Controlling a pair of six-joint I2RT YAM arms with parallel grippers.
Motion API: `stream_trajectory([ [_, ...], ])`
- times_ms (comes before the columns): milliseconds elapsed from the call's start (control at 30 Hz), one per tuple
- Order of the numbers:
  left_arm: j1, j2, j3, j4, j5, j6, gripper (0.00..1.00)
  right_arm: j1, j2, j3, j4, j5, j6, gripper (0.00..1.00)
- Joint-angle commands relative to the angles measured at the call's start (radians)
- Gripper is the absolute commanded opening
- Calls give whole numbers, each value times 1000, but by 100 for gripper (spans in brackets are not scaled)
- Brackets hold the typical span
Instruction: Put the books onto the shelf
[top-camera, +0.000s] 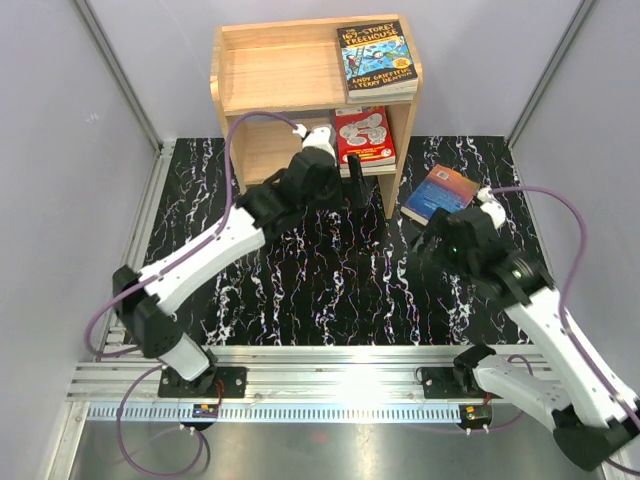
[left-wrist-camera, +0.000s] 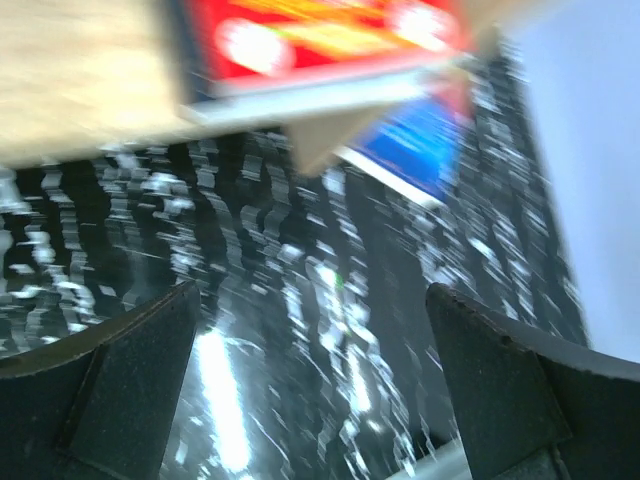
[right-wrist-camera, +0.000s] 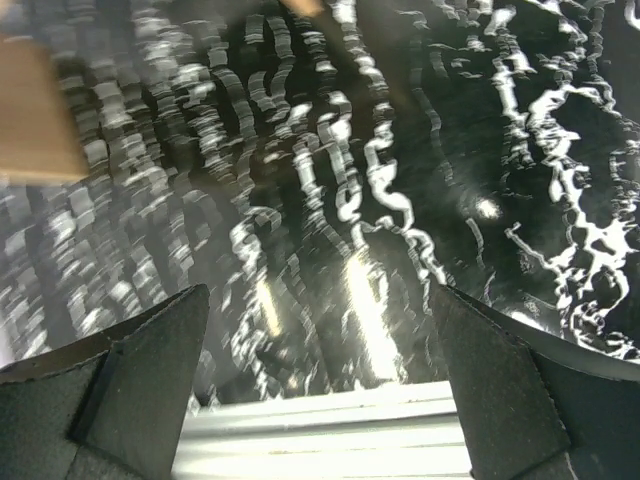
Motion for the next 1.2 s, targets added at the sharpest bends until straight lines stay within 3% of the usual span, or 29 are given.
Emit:
stream_trajectory([
  [0, -63, -116, -82, 132, -32, 60, 99, -77, 133, -4, 94, 45, -8, 100],
  [233, -83, -232, -396, 213, 25, 13, 99, -566, 394, -72, 363, -373, -123, 100],
  [367, -84, -295, -528, 239, 29, 5, 99, -605, 612, 2, 459, -465, -135, 100],
  [500, -84, -338, -603, 236, 31, 19, 99, -612, 773, 58, 502, -452, -138, 99],
  [1167, -86, -464, -783, 262, 60, 16, 99, -666, 1118, 298, 587, -424, -169, 96],
])
